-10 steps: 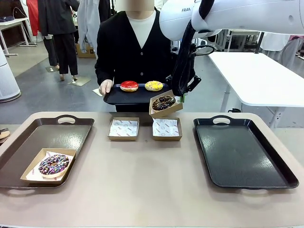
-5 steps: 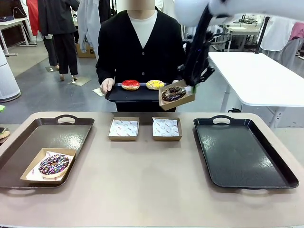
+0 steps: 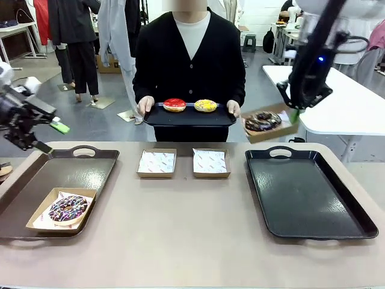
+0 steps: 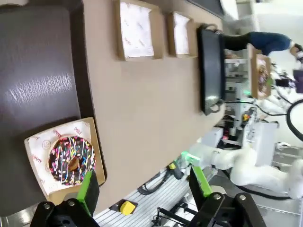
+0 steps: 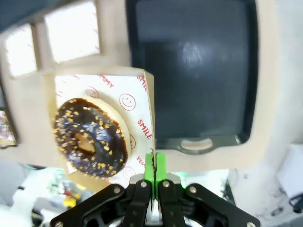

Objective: Individually package the donuts and arrange them on the tray.
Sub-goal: Place the picked Paper togo box on the Handle tray while simultaneously picking up another Paper togo box from the table with the other hand.

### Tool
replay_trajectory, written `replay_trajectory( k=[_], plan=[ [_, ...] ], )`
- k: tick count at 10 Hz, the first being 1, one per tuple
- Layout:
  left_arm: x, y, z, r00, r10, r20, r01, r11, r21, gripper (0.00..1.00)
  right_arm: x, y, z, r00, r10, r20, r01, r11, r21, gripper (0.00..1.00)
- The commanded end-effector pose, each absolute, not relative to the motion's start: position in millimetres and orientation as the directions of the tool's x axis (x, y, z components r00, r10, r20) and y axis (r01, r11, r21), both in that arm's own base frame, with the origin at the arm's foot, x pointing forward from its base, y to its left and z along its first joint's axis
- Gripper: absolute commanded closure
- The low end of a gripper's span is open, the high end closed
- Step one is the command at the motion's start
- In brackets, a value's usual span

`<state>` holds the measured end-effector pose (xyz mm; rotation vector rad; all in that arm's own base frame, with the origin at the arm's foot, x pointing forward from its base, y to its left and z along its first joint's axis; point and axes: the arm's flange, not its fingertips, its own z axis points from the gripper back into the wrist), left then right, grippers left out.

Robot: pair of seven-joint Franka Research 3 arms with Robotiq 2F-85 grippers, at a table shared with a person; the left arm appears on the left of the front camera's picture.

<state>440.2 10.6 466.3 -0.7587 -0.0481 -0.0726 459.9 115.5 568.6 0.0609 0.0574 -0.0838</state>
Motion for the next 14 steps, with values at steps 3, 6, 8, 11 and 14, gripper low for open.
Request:
replay_trajectory(
  k=[3,6,8,11,14],
  plan=[
    [490.1,-54.6,472.2,0.996,-0.073,0.043,0.085,0.875,-0.476,0.0,415.2,68.3,535.5,0.994,-0.103,-0.025,0.105,0.992,0.071,0.99],
    [526.1,-99.2,455.1,0.995,-0.075,0.061,0.091,0.94,-0.328,0.0,388.0,66.8,507.1,0.995,-0.085,-0.044,0.088,0.993,0.08,0.99],
    [543.8,-118.1,432.0,0.994,-0.072,0.085,0.091,0.965,-0.245,0.0,380.9,64.4,492.0,0.993,-0.103,-0.066,0.108,0.991,0.074,0.99],
    [558.4,-149.0,405.7,0.985,-0.071,0.155,0.093,0.987,-0.135,0.0,383.1,62.7,490.5,0.99,-0.108,-0.087,0.112,0.993,0.04,0.99],
    [567.4,-180.6,387.6,0.978,-0.074,0.196,0.091,0.992,-0.083,0.0,383.1,62.7,490.5,0.99,-0.108,-0.087,0.112,0.993,0.04,0.99]
  ],
)
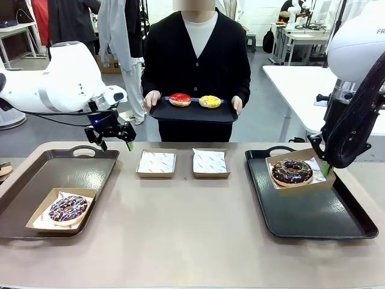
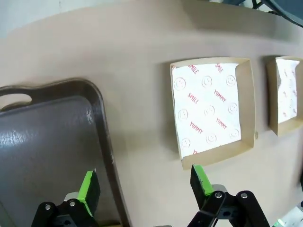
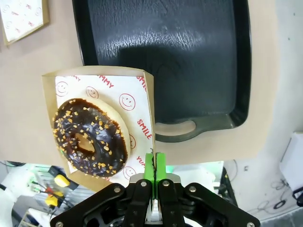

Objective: Individually package the donuts and arrange them on the tray.
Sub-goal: Place the picked Paper togo box on the Handle tray while simultaneously picking up another Paper togo box from the table with the other hand.

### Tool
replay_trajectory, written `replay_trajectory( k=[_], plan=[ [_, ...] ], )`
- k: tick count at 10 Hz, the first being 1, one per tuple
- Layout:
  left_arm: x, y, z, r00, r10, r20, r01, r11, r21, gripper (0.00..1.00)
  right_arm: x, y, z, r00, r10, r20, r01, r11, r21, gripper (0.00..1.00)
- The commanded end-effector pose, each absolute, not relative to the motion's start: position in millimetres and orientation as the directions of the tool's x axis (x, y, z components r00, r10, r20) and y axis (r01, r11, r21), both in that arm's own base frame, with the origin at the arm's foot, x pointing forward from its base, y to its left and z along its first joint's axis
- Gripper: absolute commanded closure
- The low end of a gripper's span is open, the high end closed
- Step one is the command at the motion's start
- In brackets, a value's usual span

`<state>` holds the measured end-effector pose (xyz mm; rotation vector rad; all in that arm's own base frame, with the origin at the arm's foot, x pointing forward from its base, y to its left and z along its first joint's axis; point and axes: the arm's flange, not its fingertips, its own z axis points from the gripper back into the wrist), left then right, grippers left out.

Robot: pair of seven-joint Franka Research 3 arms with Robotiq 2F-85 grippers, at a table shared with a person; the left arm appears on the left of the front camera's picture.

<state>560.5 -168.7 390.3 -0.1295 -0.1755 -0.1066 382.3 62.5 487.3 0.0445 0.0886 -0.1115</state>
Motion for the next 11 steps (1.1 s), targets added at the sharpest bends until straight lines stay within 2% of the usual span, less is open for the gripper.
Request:
replay_trajectory(
  k=[1,6,11],
  plan=[
    [567.4,-190.3,381.6,0.977,-0.082,0.198,0.096,0.993,-0.063,0.0,383.1,62.7,490.5,0.99,-0.108,-0.087,0.112,0.993,0.04,0.99],
    [572.5,-231.0,352.2,0.982,-0.077,0.174,0.086,0.995,-0.047,0.0,383.1,62.7,490.5,0.99,-0.108,-0.087,0.112,0.993,0.04,0.99],
    [567.4,-227.2,348.5,0.983,-0.098,0.156,0.11,0.991,-0.076,0.0,383.1,62.7,490.5,0.99,-0.108,-0.087,0.112,0.993,0.04,0.99]
  ],
)
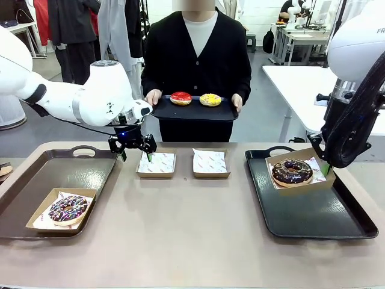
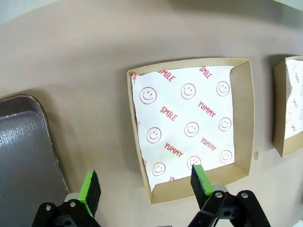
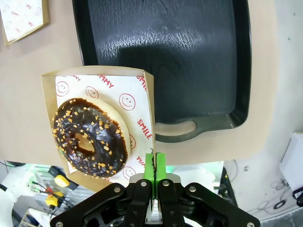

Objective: Individually package the donuts and arrange them on the tray.
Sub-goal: Place the picked Paper togo box on the Handle tray while simultaneously picking up another Paper togo box from the table with the other hand.

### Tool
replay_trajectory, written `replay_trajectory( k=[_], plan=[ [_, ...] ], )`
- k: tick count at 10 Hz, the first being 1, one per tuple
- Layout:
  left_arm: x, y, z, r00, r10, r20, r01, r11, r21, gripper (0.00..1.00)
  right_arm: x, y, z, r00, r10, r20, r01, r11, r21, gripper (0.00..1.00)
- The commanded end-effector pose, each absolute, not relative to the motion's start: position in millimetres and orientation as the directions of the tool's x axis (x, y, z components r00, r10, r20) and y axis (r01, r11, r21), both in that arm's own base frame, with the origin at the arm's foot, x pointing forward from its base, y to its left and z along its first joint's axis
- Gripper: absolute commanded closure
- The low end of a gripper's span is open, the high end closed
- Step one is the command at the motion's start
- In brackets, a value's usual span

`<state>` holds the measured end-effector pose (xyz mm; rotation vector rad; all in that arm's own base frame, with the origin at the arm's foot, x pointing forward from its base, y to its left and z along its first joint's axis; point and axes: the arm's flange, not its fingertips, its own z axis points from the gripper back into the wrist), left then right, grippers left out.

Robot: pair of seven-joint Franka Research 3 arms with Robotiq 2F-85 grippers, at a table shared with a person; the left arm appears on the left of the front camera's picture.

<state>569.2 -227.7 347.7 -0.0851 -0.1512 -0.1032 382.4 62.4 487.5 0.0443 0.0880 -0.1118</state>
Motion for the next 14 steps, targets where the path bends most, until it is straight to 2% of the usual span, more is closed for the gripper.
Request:
replay_trajectory(
  k=[1,10,12,14],
  plan=[
    [567.4,-227.2,348.5,0.983,-0.098,0.156,0.11,0.991,-0.076,0.0,383.1,62.7,490.5,0.99,-0.108,-0.087,0.112,0.993,0.04,0.99],
    [569.2,-227.7,347.7,0.983,-0.096,0.155,0.109,0.991,-0.077,0.0,382.4,62.4,487.5,0.99,-0.109,-0.09,0.113,0.993,0.039,0.99],
    [565.3,-231.9,356.0,0.983,-0.125,0.136,0.134,0.989,-0.063,0.0,372.0,60.2,474.0,0.998,-0.043,-0.038,0.045,0.998,0.052,0.99],
    [568.2,-235.2,367.4,0.985,-0.08,0.15,0.088,0.995,-0.047,0.0,365.2,57.8,455.8,1.0,-0.005,0.003,0.005,0.999,0.053,0.99]
  ],
)
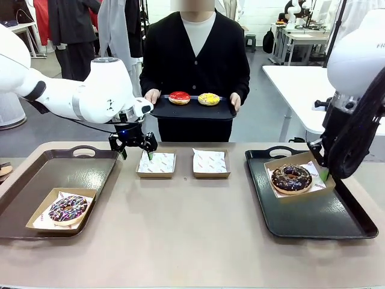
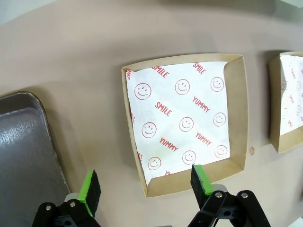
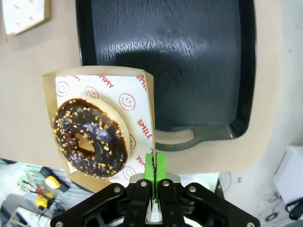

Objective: Individually package the donuts and arrange them on the tray.
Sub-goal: Place the picked Paper togo box on the Handle tray while simultaneously picking up another Paper togo box from the table with the other hand.

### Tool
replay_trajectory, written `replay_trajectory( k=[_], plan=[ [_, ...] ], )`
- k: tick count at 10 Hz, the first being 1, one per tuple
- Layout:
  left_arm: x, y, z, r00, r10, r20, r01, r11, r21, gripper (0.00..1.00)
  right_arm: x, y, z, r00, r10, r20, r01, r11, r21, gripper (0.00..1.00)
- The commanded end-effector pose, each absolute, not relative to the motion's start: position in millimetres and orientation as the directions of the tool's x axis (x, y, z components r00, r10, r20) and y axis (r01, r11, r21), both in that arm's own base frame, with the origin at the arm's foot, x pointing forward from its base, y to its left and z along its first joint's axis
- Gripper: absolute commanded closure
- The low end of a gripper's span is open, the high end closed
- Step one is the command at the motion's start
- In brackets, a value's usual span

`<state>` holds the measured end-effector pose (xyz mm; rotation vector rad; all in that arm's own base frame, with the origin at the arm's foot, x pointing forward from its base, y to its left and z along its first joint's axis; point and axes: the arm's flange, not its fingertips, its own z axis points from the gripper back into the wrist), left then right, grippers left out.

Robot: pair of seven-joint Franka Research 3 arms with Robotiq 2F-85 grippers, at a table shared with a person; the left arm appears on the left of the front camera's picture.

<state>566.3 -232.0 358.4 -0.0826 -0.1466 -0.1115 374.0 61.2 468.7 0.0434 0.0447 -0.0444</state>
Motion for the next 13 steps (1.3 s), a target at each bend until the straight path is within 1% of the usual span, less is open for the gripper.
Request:
replay_trajectory(
  k=[1,4,5,7,9,13],
  plan=[
    [570.5,-235.1,369.5,0.987,-0.067,0.147,0.074,0.996,-0.043,0.0,363.5,56.0,449.1,1.0,0.006,0.015,-0.007,0.998,0.067,0.99],
    [579.7,-237.9,366.9,0.992,-0.056,0.114,0.06,0.998,-0.032,0.0,366.9,48.2,434.5,0.997,0.052,0.056,-0.057,0.995,0.082,0.99],
    [581.1,-238.7,366.0,0.993,-0.052,0.106,0.055,0.998,-0.026,0.0,368.8,48.4,430.5,0.998,0.055,0.044,-0.059,0.994,0.095,0.99],
    [587.7,-237.0,361.5,0.995,-0.035,0.09,0.038,0.999,-0.025,0.0,369.7,50.7,419.2,0.999,0.051,-0.017,-0.049,0.994,0.098,0.99],
    [595.4,-233.5,353.8,0.997,-0.02,0.081,0.022,1.0,-0.022,0.0,371.8,53.3,406.7,0.995,0.041,-0.092,-0.035,0.997,0.061,0.99],
    [601.8,-232.7,342.2,0.998,-0.013,0.06,0.014,1.0,-0.027,0.0,373.4,61.8,392.3,0.99,0.019,-0.142,-0.02,1.0,-0.01,0.99]
  ],
)
